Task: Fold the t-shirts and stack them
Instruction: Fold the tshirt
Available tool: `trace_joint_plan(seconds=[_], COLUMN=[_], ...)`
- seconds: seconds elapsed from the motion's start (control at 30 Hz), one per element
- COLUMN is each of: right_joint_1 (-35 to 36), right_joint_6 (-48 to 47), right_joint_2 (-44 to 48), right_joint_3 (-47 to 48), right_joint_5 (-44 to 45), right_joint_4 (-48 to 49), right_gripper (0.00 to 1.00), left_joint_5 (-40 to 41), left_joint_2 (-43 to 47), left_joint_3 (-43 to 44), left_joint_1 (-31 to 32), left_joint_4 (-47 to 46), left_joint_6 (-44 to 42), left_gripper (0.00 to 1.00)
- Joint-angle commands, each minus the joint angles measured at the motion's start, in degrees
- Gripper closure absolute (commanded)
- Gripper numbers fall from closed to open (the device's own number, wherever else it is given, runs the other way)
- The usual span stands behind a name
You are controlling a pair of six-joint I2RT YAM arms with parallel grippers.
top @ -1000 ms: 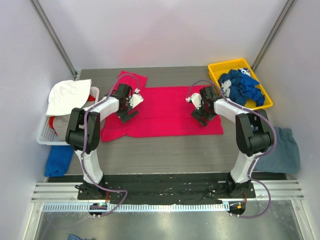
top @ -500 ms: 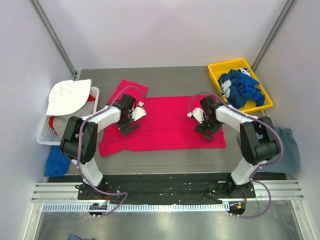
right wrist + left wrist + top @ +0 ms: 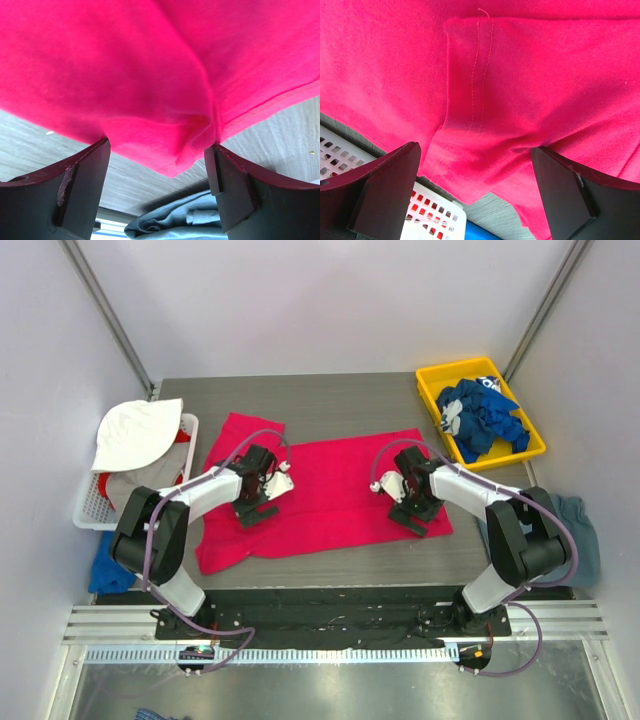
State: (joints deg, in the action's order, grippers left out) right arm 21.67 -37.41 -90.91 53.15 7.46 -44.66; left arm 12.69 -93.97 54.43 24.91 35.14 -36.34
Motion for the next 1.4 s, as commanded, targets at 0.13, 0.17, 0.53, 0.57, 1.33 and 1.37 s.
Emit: trace_joint_plan(seconds=[0.13, 0.17, 0.53, 0.57, 1.33, 1.37], right_joint_1=[1.5, 1.6, 1.8, 1.8, 1.7, 1.8], right_joint_6=[0.4, 0.3, -0.6, -0.7, -2.3, -2.3], right_joint_2=[3.2, 2.9, 7.7, 7.9, 1.6, 1.6], right_joint_3=[-1.7, -2.2, 1.3, 1.8, -2.6, -3.0], right_joint_5=[-0.8, -0.6, 3.6, 4.1, 5.2, 5.2], right_joint_4=[-0.7, -0.5, -0.1, -0.4, 17.9, 18.4], right_gripper=[0.16, 0.17, 0.17, 0.17, 0.17, 0.17], left_joint_5=[-0.6, -0.5, 0.1, -0.1, -1.2, -1.2], left_joint_2=[-2.2, -2.3, -2.7, -2.8, -3.4, -3.4], left_joint_3=[-3.6, -3.6, -4.2, -4.2, -4.0, -3.8], left_joint_1=[0.3, 0.4, 0.3, 0.3, 0.3, 0.3], left_joint_4=[2.7, 2.6, 1.4, 1.4, -0.6, -0.2], left_joint_6=[0.8, 0.7, 0.4, 0.5, 1.1, 1.1], left_gripper=[0.00, 0.00, 0.00, 0.00, 0.00, 0.00])
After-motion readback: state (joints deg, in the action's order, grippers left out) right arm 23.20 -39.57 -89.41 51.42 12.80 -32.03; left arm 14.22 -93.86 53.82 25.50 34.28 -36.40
